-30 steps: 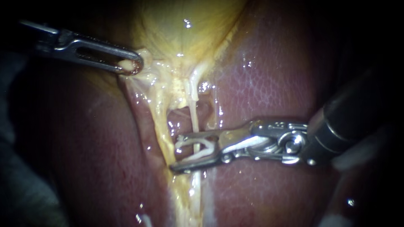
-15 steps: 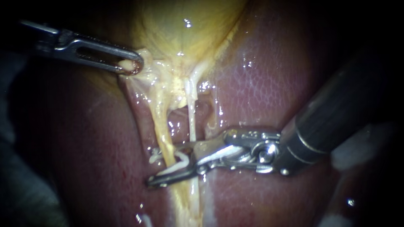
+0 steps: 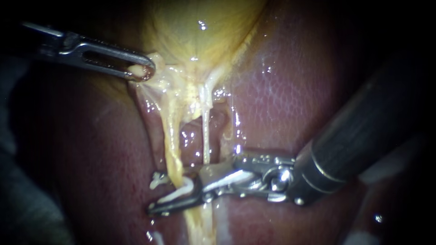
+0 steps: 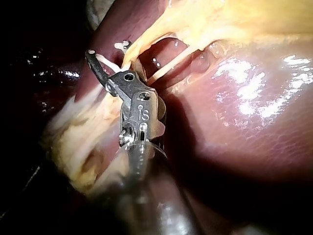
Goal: Clipping first clip left tube
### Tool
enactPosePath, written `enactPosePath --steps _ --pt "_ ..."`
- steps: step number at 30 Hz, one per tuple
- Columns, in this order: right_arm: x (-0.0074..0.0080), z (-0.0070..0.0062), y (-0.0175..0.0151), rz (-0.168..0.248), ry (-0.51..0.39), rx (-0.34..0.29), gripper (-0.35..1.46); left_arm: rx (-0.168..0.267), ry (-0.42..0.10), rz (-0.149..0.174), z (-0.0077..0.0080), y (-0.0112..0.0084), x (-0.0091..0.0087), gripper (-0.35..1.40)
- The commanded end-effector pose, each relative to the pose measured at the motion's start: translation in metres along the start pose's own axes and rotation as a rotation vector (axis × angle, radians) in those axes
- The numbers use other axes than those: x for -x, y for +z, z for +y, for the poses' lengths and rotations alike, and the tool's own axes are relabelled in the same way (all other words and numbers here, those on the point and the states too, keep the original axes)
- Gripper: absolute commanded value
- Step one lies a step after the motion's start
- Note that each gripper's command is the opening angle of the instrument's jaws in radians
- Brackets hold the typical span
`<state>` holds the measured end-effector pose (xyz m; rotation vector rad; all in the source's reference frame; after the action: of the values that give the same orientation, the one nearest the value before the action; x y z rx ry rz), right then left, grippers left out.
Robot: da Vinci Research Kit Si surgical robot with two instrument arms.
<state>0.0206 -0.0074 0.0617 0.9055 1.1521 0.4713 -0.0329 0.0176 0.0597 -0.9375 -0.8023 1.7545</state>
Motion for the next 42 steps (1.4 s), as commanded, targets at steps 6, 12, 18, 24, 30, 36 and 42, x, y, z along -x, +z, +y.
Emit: enactPosePath --steps 6,12,18,24,30,36,42 --pt "-0.0015 -0.0018 0.0 0.005 0.006 -0.024 0.47 0.0 0.0 0.0 0.0 0.0 0.0 -0.35" --pt "-0.0023 -0.0023 -0.0003 0.0 0.006 -0.047 0.39 0.0 0.0 0.0 0.0 0.0 0.0 -0.35" --pt "-0.0025 -0.0022 -0.0008 -0.01 -0.006 -0.069 0.26 0.0 0.0 0.0 0.0 0.0 0.0 -0.35" --pt "-0.0025 -0.0021 -0.0011 -0.006 -0.005 -0.068 0.12 0.0 0.0 0.0 0.0 0.0 0.0 -0.35" --pt "-0.0024 -0.0018 -0.0015 -0.003 -0.005 -0.063 -0.06 0.0 0.0 0.0 0.0 0.0 0.0 -0.35" --pt "-0.0023 -0.0017 -0.0018 -0.004 0.018 -0.063 -0.25 0.0 0.0 0.0 0.0 0.0 0.0 -0.35" --pt "-0.002 -0.0016 -0.0021 -0.006 0.1 -0.063 -0.35 0.0 0.0 0.0 0.0 0.0 0.0 -0.35"
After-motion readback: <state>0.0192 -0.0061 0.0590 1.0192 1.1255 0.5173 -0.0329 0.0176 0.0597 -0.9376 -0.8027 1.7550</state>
